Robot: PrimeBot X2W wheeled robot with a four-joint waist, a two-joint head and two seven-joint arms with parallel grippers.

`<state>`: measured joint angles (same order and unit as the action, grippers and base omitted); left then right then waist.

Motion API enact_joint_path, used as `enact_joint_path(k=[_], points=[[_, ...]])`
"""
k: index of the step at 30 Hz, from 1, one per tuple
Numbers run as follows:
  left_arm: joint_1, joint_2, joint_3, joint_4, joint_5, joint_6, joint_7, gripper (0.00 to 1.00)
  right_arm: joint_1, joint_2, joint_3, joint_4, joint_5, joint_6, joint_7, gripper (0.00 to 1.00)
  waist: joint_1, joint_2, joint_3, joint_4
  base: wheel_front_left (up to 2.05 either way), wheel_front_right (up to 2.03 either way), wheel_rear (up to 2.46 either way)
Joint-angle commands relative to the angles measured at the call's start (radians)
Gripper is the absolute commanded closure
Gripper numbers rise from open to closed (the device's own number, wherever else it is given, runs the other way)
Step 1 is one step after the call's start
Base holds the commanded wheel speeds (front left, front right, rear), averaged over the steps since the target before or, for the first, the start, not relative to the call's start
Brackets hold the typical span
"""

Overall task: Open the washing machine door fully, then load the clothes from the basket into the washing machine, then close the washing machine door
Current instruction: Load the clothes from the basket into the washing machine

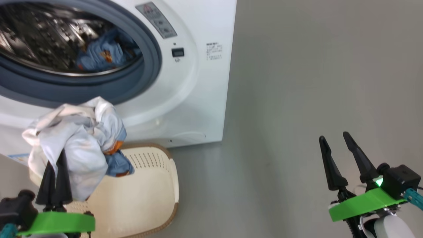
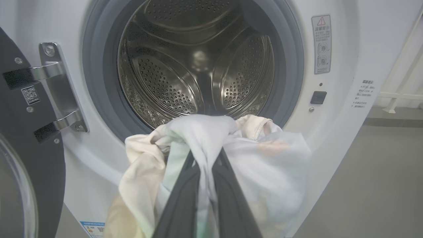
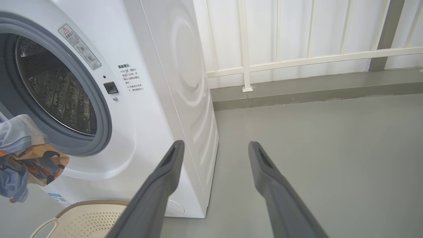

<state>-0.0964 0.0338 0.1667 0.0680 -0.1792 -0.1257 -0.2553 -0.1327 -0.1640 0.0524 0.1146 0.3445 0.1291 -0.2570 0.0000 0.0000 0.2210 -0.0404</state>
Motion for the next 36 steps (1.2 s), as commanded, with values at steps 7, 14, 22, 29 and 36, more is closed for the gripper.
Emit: enact_joint_path(k=[7, 14, 22, 29, 36], points=[[0.086, 0.017, 0.017, -0.103, 0.013, 0.035, -0.006, 1.0, 0.037, -0.02, 0.023, -0.029, -0.024, 0.002, 0.006, 0.0, 0.0, 0.0, -0.115, 0.004, 0.0, 0.0, 0.0], [0.157, 0.017, 0.007, -0.157, 0.019, 0.069, -0.006, 1.0, 0.058, -0.012, 0.023, -0.042, -0.039, 0.002, 0.018, 0.0, 0.0, 0.0, -0.152, -0.001, 0.0, 0.0, 0.0], [0.184, 0.016, -0.004, -0.176, 0.02, 0.087, -0.006, 1.0, 0.076, -0.008, 0.017, -0.049, -0.043, 0.002, 0.026, 0.0, 0.0, 0.0, -0.168, 0.004, 0.0, 0.0, 0.0], [0.189, 0.016, -0.008, -0.172, 0.008, 0.097, -0.006, 1.0, 0.077, -0.003, 0.017, -0.057, -0.045, 0.002, 0.028, 0.0, 0.0, 0.0, -0.154, 0.004, 0.0, 0.0, 0.0], [0.128, 0.016, -0.028, -0.128, 0.004, 0.086, -0.006, 1.0, 0.068, 0.001, 0.02, -0.058, -0.039, 0.002, 0.021, 0.0, 0.0, 0.0, -0.115, 0.001, 0.0, 0.0, 0.0]])
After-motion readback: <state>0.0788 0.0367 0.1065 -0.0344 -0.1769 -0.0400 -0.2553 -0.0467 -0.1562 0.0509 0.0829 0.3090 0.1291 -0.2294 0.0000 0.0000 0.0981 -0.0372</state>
